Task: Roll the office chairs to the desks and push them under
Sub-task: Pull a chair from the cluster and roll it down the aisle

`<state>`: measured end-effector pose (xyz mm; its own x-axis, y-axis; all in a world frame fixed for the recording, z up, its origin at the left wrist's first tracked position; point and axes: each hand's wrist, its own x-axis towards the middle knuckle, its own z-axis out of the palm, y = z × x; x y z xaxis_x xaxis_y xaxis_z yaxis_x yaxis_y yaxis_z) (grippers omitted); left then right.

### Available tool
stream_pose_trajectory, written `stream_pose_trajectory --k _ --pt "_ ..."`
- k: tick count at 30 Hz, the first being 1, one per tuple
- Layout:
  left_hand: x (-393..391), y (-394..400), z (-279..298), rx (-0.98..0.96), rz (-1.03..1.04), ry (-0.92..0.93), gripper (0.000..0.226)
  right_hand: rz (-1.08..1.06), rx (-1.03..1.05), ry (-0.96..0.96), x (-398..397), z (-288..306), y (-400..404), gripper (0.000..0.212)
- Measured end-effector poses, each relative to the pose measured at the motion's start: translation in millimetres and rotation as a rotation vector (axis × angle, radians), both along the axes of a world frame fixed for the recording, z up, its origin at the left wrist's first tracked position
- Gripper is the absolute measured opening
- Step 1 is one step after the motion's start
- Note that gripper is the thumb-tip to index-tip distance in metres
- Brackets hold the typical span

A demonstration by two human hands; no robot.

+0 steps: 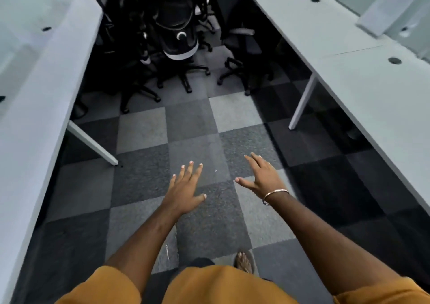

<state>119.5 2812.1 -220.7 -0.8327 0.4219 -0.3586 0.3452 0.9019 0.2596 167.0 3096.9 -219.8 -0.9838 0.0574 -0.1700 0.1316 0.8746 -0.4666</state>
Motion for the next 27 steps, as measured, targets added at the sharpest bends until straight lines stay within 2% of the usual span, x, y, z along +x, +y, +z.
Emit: stream_pose_trajectory --k 2,5,9,16,27 --pt "-21 -3 -5 0.019 0.042 0.011 0.1 0.037 0.002 -0.012 -36 2 -1 0.091" --pt "-56 -12 -11 0.008 0.103 -0.007 0.1 0.102 0.003 -0.005 -91 1 -7 0.082" --pt "-108 -34 -21 0.012 0.197 -0.033 0.1 0.185 0.005 -0.01 -169 -7 -27 0.082" --pt "-248 -91 -38 0.036 0.307 -0.049 0.1 0.268 0.048 -0.059 -336 -10 -75 0.084" --pt "-500 -163 -9 0.1 0.322 0.011 0.099 0.26 0.04 -0.102 -580 21 -141 0.084"
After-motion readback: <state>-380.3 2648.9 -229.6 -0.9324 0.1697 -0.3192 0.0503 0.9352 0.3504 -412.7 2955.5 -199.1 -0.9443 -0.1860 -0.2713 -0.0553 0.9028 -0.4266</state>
